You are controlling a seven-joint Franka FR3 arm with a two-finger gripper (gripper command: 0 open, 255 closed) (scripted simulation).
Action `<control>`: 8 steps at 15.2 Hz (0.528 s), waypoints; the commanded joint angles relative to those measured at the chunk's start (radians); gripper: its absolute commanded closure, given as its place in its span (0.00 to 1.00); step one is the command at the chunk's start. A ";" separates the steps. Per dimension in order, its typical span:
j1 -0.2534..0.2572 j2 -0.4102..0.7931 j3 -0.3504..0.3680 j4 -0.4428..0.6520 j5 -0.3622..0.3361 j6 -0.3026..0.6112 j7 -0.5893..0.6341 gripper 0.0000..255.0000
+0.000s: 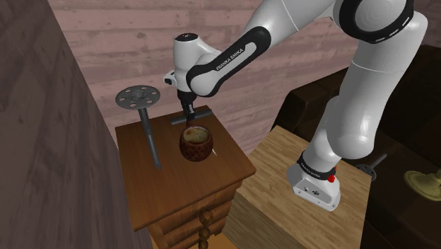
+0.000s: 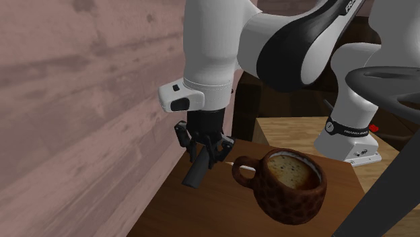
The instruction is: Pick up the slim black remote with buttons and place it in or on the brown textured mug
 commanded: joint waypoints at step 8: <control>-0.002 -0.015 -0.001 0.007 0.003 -0.021 -0.004 1.00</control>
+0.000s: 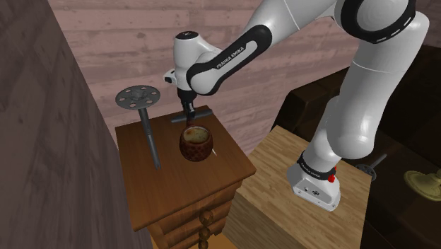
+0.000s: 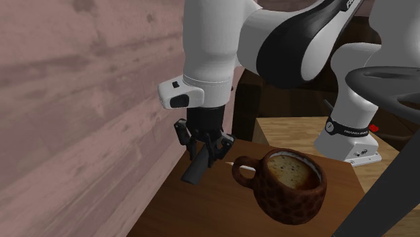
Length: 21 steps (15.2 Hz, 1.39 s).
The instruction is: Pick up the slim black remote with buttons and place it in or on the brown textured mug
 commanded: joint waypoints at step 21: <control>-0.001 -0.146 0.004 0.134 0.032 -0.279 -0.035 1.00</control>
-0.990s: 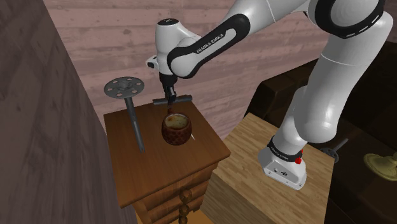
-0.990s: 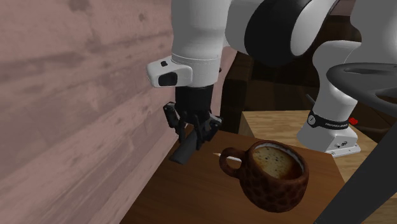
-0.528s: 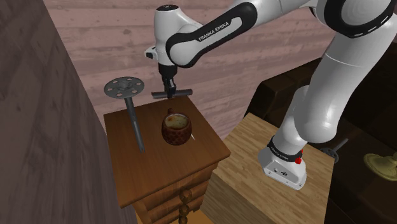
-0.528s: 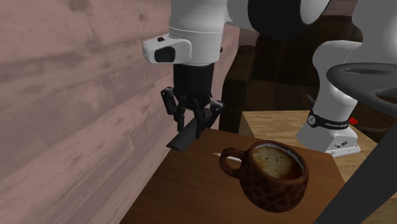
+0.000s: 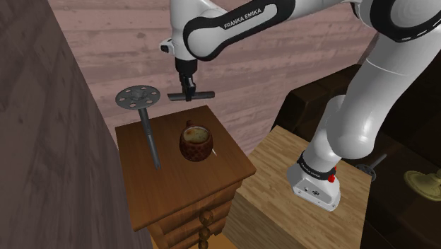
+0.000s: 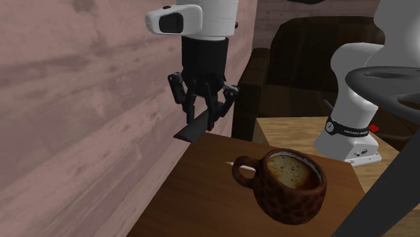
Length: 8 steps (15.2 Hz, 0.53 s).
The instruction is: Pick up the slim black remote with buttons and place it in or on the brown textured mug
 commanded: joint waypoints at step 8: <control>0.000 -0.034 0.000 0.084 0.007 -0.118 -0.011 1.00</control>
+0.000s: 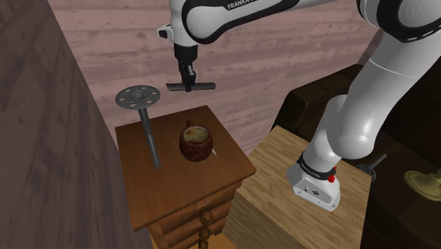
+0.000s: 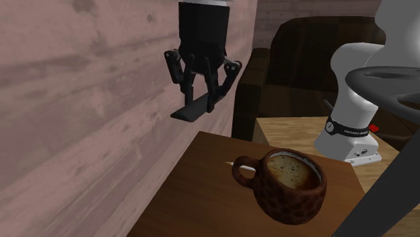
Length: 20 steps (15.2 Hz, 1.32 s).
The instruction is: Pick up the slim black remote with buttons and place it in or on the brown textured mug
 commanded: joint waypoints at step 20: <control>0.137 -0.163 0.169 -0.214 0.031 0.034 0.292 1.00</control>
